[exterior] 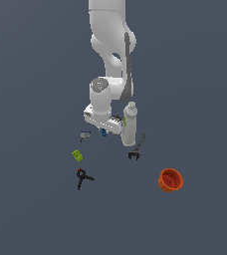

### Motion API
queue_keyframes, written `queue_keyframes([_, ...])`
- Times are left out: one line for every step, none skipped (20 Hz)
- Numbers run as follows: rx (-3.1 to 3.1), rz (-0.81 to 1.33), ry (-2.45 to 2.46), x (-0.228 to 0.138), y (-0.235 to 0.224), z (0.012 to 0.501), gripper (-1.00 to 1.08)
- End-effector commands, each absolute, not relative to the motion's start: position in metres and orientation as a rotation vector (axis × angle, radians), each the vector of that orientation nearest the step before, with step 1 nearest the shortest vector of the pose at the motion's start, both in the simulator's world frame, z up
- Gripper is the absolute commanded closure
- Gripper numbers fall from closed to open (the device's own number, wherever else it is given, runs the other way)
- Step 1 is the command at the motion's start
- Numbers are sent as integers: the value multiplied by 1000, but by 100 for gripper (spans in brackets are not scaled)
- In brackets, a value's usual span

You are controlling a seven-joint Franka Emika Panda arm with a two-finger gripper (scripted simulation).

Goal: Pick up a designated object from a clutter of objects.

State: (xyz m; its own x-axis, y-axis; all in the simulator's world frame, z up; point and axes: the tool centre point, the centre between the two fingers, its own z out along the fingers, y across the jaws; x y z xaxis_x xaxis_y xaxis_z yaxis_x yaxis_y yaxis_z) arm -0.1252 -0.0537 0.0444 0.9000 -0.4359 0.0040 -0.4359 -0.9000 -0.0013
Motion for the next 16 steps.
queue_keyframes([-3062, -7, 703, -124, -54, 46, 108])
queue_keyframes([-3062, -7, 703, -124, -53, 47, 108])
queue_keyframes([-3062, -7, 703, -123, -53, 49, 108])
queue_keyframes([-3062, -7, 703, -122, -53, 51, 108])
queue_keyframes([-3062, -7, 703, -120, -52, 53, 108])
queue_keyframes([-3062, -7, 703, -119, -52, 56, 108])
queue_keyframes([-3062, -7, 703, -117, -52, 59, 108])
queue_keyframes([-3062, -6, 703, -115, -51, 63, 108])
queue_keyframes([-3062, -6, 703, -113, -50, 67, 108])
queue_keyframes([-3062, -6, 703, -110, -50, 71, 108])
queue_keyframes([-3062, -6, 703, -107, -49, 76, 108])
queue_keyframes([-3062, -6, 703, -104, -48, 81, 108])
queue_keyframes([-3062, -6, 703, -101, -48, 86, 108])
queue_keyframes([-3063, -6, 704, -98, -47, 92, 108])
queue_keyframes([-3063, -6, 704, -94, -46, 98, 108])
queue_keyframes([-3063, -6, 704, -90, -45, 105, 108])
